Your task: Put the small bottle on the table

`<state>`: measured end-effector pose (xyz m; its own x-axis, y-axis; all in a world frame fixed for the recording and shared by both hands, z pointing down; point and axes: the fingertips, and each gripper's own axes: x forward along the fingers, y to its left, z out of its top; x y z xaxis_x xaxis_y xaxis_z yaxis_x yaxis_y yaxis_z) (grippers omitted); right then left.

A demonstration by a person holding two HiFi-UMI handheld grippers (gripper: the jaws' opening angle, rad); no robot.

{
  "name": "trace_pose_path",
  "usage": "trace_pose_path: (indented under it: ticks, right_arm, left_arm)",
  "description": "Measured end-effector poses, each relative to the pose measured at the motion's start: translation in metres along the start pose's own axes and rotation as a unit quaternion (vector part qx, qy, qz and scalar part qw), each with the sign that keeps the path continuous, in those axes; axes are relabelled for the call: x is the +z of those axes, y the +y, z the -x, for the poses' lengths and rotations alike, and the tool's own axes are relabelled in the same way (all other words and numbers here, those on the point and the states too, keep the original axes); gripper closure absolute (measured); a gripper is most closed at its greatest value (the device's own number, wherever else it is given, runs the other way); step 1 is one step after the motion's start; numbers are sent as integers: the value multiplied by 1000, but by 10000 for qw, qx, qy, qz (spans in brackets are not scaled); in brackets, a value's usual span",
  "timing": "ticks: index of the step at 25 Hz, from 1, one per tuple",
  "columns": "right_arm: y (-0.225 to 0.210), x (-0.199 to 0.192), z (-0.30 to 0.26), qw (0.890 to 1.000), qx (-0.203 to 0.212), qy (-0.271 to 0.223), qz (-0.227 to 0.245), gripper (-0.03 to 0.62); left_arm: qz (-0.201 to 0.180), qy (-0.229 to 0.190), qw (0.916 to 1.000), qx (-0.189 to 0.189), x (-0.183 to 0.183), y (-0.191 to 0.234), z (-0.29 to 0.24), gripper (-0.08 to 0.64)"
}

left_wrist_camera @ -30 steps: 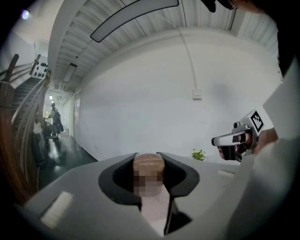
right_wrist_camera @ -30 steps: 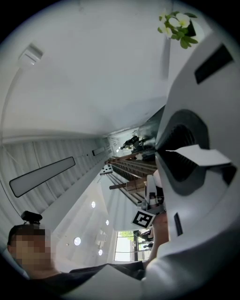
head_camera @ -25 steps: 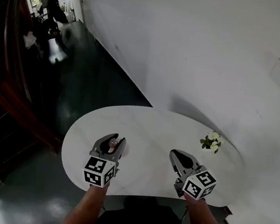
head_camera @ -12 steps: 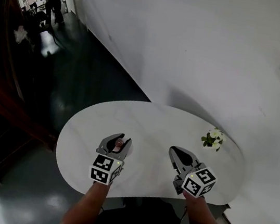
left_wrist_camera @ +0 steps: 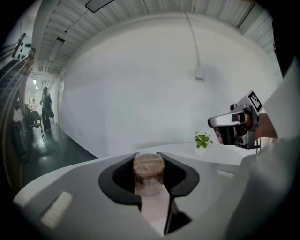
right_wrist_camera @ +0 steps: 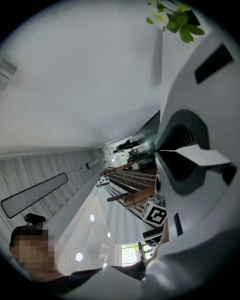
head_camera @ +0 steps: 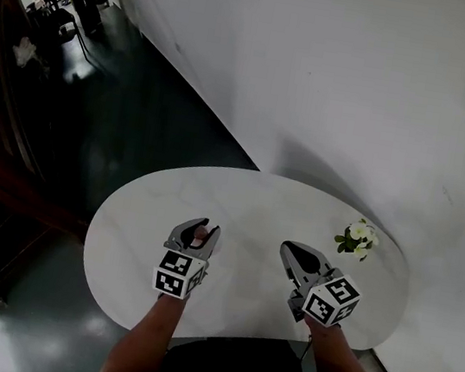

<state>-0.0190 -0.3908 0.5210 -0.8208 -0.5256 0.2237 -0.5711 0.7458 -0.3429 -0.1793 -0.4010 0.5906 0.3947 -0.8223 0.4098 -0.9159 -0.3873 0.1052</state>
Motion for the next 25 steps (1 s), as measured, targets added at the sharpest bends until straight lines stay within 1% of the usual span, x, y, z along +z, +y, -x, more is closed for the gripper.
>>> trace_pose_path:
  ticks: [4,7,9,12,15,19,25]
  right_arm:
    - [-5,-8,-11,9998,90,169,-64,581]
    - [-5,-13,-19,9995,173,262,-102,580]
    - [-2,-18,-24,9992,213,328,-120,580]
    - [4,-28,-27,9984,292,460,-153,580]
    - [10,-40,-28,9974,361,594,-202,580]
    - [8,-47,-26,9967,340,671,-292,580]
    - [5,-48,-25,9970,295,662,-278,580]
  left_arm:
    - [-46,229,9997,-102,-14,0,-22,437]
    - [-152,386,9990,-180,-24,3,-37,437]
    - [-170,471,9986,-138,-32,10,-43,437]
    - [-89,586,9982,-57,-43,17,-48,437]
    - [-116,739,9971,-105,-54,20,-54,437]
    - [-240,858,9959,-160,-60,18,-58,437]
    - [-307,1057,9934,-315,-75,13,-62,437]
